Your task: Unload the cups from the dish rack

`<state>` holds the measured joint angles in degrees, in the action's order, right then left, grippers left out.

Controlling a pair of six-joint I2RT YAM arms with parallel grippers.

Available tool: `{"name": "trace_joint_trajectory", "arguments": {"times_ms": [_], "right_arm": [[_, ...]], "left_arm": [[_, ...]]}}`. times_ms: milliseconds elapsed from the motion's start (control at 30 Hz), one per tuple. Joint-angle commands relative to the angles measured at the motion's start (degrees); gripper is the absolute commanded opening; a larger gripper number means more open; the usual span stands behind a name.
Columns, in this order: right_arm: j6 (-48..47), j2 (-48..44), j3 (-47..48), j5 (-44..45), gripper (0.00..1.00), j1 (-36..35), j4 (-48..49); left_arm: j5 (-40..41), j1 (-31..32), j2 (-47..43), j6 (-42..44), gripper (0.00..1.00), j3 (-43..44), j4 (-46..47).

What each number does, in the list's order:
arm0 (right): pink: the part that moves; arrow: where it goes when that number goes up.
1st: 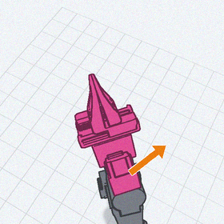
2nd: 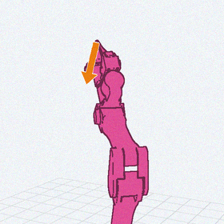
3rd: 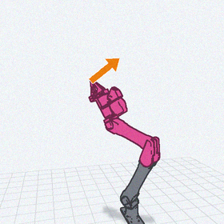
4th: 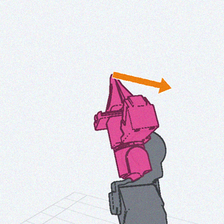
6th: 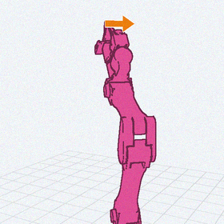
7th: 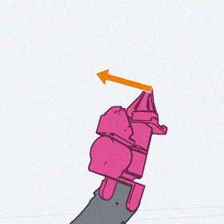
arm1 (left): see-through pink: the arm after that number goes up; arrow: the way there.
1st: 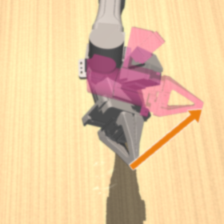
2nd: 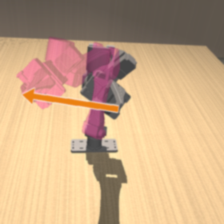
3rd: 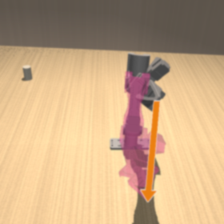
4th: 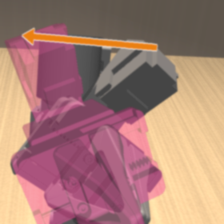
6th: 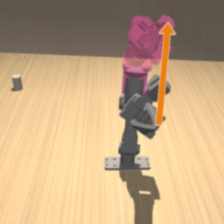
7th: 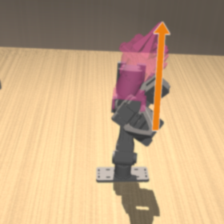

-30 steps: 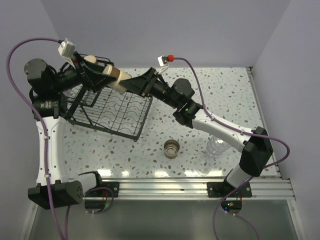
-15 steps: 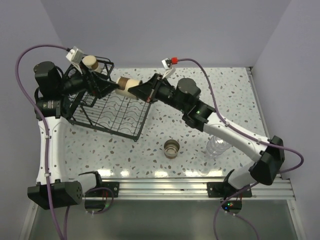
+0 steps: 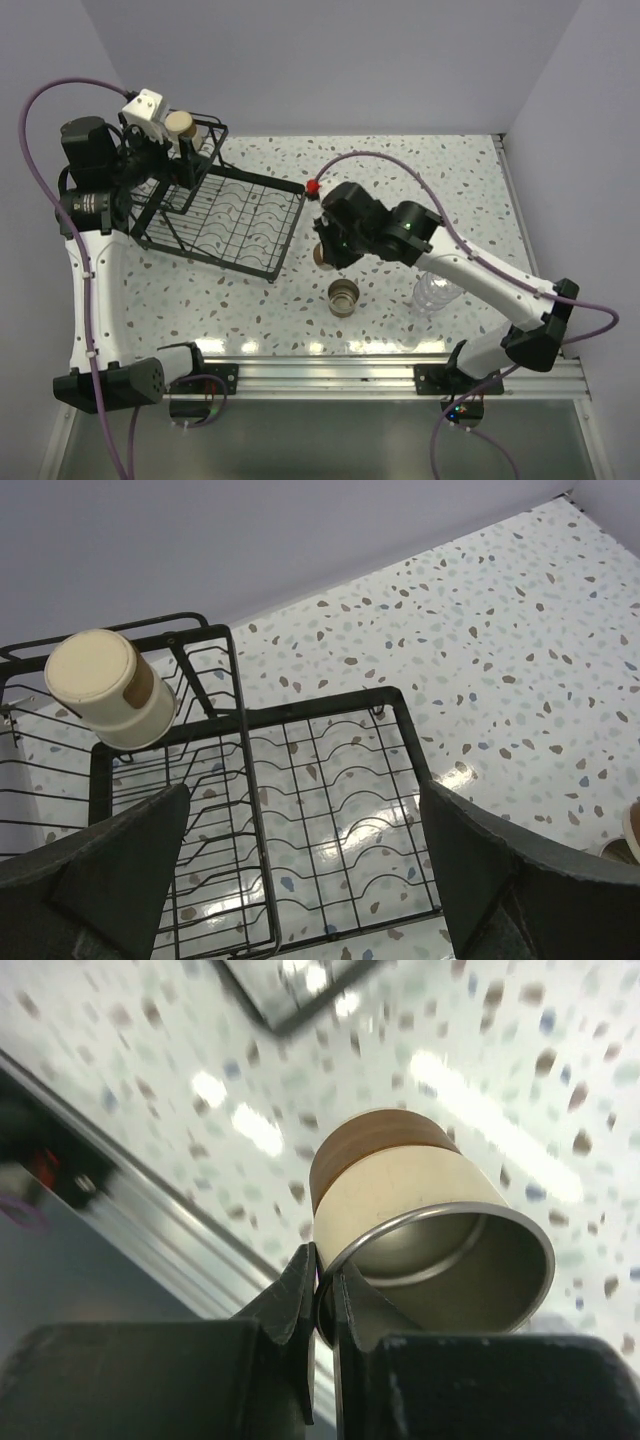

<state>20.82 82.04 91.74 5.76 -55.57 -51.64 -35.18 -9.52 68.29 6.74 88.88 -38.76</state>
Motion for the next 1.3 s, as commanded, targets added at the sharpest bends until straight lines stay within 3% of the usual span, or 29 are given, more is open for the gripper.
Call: {"name": "trace_joint_trajectory", "arguments": {"times_ms": [0, 667, 1100, 1133, 1167, 1233, 1267], "right_arm": [[-2.98, 3.82, 0.28, 2.25, 0.0, -3.66, -18.22], [-5.09, 15.07, -7.45, -0.66, 0.0, -5.16, -11.29], [-4.21, 17.28, -12.21, -2.42, 0.0, -5.51, -6.81], [-4.29, 17.1, -11.51, -2.51, 0.02, -5.69, -7.07], [-4.38, 16.93, -10.98, -2.68, 0.13, -5.69, -7.51], [-4.47, 15.97, -9.31, -3.21, 0.23, -5.86, -8.39], [-4.47, 15.61, -8.69, -3.65, 0.37, -5.95, -8.74]], "left_arm": [[3.28, -0.15, 0.53, 3.45, 1.0, 2.17, -1.75], [2.57, -0.24, 0.44, 4.42, 1.0, 1.21, -1.14], [3.1, -0.15, 0.7, 5.03, 1.0, 0.86, -0.79], [3.19, -0.15, 0.88, 5.03, 1.0, 0.86, -0.79], [3.36, -0.15, 0.96, 5.21, 1.0, 1.12, -0.79], [3.8, -0.15, 1.32, 5.56, 1.0, 1.38, -0.7], [4.67, -0.06, 1.49, 5.91, 1.0, 1.73, -0.53]]}}
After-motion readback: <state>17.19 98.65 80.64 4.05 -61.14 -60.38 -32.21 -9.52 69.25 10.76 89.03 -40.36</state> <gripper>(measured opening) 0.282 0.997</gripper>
